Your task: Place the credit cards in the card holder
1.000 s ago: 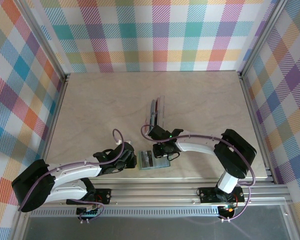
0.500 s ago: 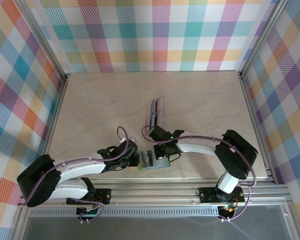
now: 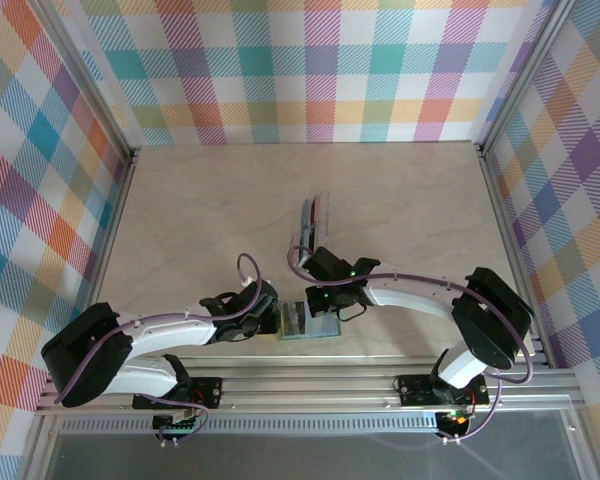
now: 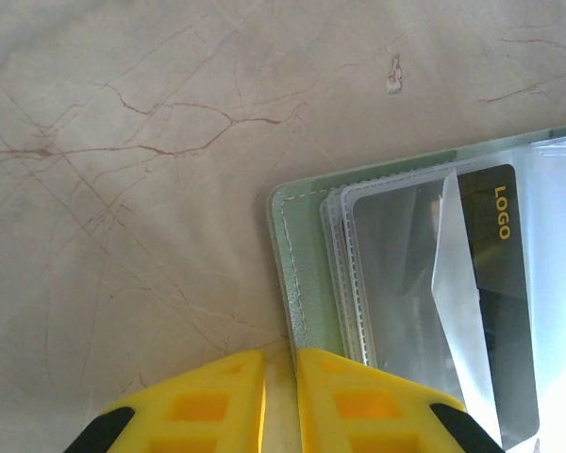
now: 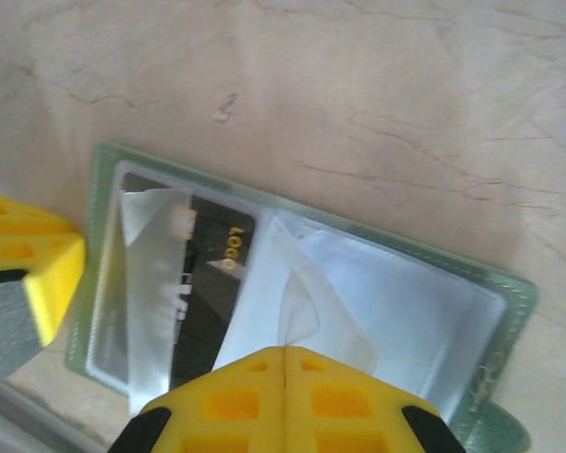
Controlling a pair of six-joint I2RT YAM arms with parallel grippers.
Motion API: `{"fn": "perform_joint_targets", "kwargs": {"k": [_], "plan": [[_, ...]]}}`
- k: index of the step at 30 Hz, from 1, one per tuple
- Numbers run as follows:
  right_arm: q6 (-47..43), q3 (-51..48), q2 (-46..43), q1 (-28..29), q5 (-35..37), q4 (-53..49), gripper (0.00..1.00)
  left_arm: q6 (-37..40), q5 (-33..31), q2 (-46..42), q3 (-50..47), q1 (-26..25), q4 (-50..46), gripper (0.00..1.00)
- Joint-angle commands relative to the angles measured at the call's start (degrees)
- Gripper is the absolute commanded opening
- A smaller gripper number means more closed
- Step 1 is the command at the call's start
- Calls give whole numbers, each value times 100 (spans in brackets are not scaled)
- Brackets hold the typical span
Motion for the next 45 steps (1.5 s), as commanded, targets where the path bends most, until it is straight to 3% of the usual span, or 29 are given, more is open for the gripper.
{"fn": "perform_joint_targets", "kwargs": {"k": [1,5,12,18,21,33,37,45], "plan": [[-63,157,-5,17,-674,339,0,28,78,133,103,-73,165,17],[48,309,177,25,-1163,707,0,5,66,195,123,-79,187,17],[154,578,711,16,-1745,1206,19,-107,-50,-19,96,-65,48,18],[155,781,903,15,-1916,1297,28,-175,-234,-421,54,-50,-362,20],[111,774,826,13,-2023,1315,38,-231,-290,-669,-47,-37,-480,22],[22,1295,1379,11,-2461,1419,42,-423,-537,-1957,-360,15,-1325,28],[-154,1545,1230,15,-2171,1056,42,-425,-567,-2146,-365,24,-1457,29],[-480,2201,499,-492,-662,-474,52,-223,-227,-1979,-11,155,-1172,34]]}}
